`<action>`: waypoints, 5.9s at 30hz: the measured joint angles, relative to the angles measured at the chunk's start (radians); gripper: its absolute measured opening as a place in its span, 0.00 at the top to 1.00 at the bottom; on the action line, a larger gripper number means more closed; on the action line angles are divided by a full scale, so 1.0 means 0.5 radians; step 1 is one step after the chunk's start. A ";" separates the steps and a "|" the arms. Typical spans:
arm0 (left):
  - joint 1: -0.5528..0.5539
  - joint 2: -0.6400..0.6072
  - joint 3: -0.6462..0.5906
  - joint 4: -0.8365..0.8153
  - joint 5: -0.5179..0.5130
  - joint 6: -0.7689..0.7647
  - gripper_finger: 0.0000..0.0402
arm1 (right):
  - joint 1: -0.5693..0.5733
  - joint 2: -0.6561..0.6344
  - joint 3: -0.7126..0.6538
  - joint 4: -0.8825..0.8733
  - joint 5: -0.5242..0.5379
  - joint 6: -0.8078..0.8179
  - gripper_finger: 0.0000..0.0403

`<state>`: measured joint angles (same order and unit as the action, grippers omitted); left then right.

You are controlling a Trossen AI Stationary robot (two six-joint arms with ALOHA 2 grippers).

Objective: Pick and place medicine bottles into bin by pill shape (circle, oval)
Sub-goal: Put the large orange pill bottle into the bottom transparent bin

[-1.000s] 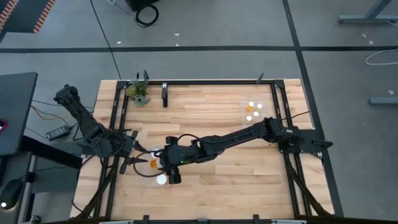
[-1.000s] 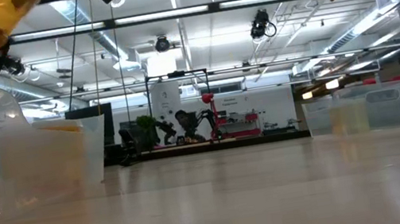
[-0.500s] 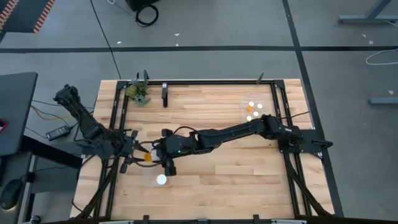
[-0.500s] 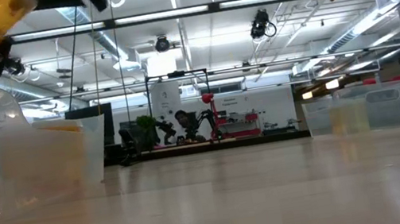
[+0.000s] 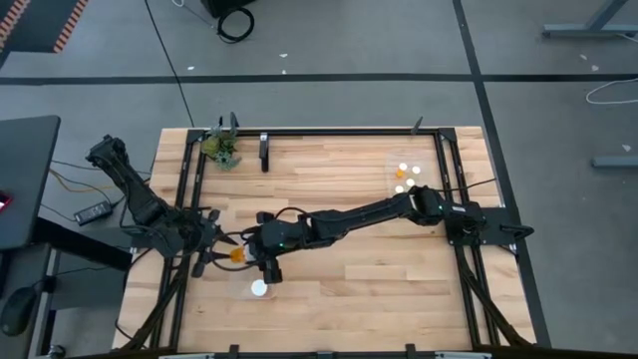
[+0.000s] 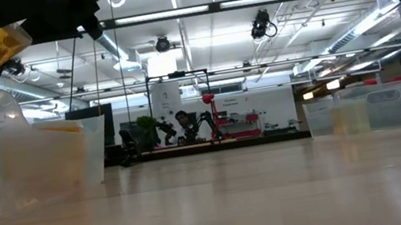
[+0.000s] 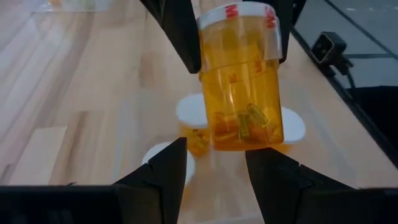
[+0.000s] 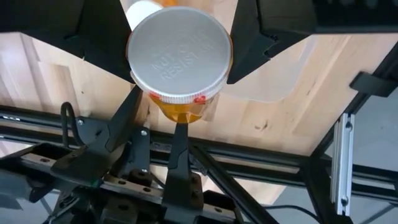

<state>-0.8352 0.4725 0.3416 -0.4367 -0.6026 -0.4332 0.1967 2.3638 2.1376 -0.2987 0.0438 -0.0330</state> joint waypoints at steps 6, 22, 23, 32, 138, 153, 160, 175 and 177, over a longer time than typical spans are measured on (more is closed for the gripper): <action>0.001 -0.002 0.000 -0.026 -0.149 -0.028 0.57 | -0.051 -0.005 0.004 -0.110 -0.024 0.075 0.42; 0.003 -0.004 0.007 -0.031 -0.210 -0.145 0.57 | -0.079 0.005 0.137 -0.598 -0.033 0.120 0.42; 0.002 -0.004 0.007 -0.008 -0.221 -0.115 0.57 | -0.079 0.003 0.148 -0.628 -0.034 0.127 0.42; 0.006 0.038 0.005 0.252 -0.483 0.052 0.57 | -0.089 0.004 0.156 -0.764 -0.052 0.198 0.42; -0.069 0.248 0.235 0.065 -0.392 0.068 0.57 | -0.093 -0.038 0.222 -0.571 -0.280 0.147 0.42; -0.064 0.096 0.236 -0.023 -0.421 0.075 0.57 | -0.052 0.145 0.232 -0.242 -0.325 0.162 0.42; -0.063 0.096 0.236 -0.022 -0.467 0.066 0.57 | -0.036 0.271 0.231 -0.217 -0.334 0.168 0.42; -0.063 0.097 0.235 -0.007 -0.465 0.051 0.57 | -0.062 0.293 0.232 -0.469 -0.253 0.133 0.42; -0.063 0.097 0.235 -0.007 -0.465 0.052 0.57 | -0.065 0.292 0.232 -0.463 -0.261 0.127 0.42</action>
<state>-0.8669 0.5209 0.4591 -0.4400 -0.8349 -0.4072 0.1643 2.5100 2.2536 -0.5302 -0.0866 0.0303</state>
